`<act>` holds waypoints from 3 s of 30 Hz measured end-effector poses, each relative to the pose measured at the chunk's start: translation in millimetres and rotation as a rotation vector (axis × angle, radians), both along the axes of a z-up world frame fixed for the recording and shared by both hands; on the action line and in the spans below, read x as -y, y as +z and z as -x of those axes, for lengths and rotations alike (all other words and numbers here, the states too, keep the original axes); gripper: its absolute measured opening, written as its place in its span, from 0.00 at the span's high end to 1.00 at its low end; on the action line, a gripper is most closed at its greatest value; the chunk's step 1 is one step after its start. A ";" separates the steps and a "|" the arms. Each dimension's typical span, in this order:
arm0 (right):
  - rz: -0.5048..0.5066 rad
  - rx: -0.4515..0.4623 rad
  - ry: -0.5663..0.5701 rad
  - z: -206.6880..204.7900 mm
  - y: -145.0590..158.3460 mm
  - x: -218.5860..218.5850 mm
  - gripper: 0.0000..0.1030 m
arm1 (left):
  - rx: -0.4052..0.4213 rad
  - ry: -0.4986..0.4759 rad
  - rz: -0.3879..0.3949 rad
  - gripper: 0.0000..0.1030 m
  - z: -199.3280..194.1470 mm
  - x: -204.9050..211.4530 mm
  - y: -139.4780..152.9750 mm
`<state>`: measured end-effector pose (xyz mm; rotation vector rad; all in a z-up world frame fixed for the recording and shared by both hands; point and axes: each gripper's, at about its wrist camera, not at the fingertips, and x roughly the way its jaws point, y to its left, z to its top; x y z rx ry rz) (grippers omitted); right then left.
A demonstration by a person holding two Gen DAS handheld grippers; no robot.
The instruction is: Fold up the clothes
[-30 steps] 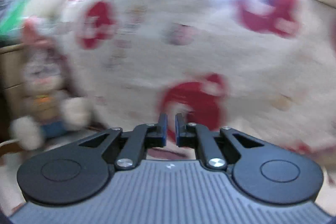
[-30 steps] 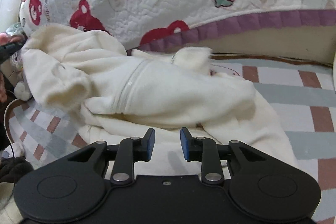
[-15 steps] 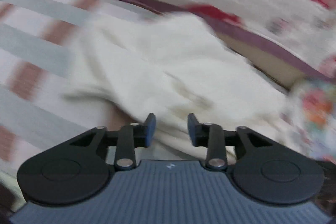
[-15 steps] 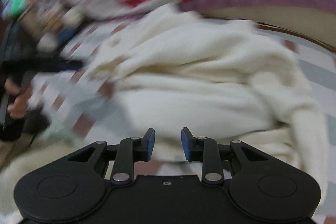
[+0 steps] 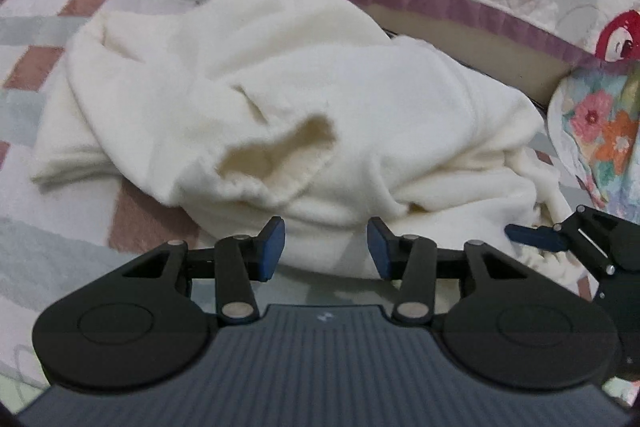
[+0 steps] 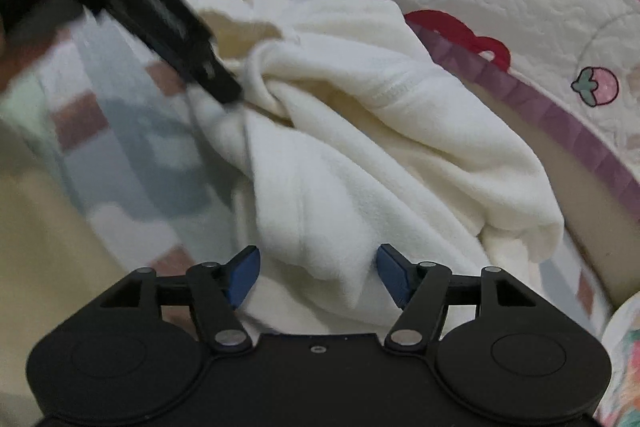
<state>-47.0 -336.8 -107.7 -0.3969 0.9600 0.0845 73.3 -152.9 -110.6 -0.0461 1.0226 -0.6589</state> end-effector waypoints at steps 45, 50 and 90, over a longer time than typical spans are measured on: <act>-0.575 0.367 -0.119 -3.3 127.5 44.8 0.70 | 0.398 0.022 -0.012 0.94 11.7 -41.1 72.0; -0.375 0.249 -0.164 21.0 93.0 54.4 0.62 | 0.408 0.106 0.029 0.94 -5.3 -63.5 76.1; -0.603 0.397 -0.524 68.7 76.2 116.9 0.95 | 0.481 0.231 -0.039 0.94 -13.2 -75.1 81.5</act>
